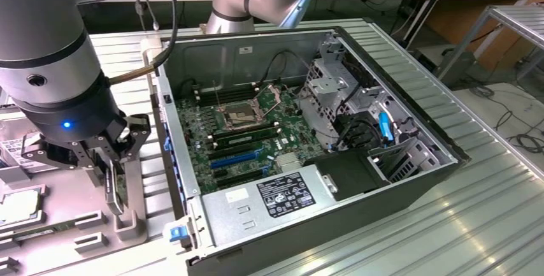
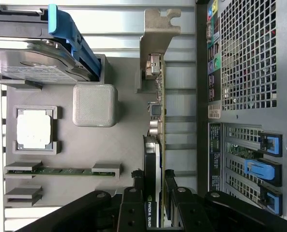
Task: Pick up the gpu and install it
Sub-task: 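Pick up the gpu and move the gpu toward the slot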
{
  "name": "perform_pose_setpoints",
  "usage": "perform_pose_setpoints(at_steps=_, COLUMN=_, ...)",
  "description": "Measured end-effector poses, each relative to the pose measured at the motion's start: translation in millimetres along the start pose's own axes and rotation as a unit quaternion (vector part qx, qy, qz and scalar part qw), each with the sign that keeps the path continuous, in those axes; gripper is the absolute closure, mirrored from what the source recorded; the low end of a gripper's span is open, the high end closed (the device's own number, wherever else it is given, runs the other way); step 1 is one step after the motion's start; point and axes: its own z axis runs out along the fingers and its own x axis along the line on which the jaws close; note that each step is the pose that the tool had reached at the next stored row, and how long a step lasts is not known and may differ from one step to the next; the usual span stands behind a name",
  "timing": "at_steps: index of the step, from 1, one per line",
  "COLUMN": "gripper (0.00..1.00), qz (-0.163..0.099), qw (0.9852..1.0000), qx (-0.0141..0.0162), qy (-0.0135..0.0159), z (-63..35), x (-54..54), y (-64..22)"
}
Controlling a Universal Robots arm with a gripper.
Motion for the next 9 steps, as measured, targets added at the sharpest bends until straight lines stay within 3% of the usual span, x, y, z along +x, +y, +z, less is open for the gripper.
perform_pose_setpoints(at_steps=9, gripper=0.73, qz=0.0, qw=1.0, qx=0.0, qy=0.0, z=-5.8, x=-0.2, y=0.3)
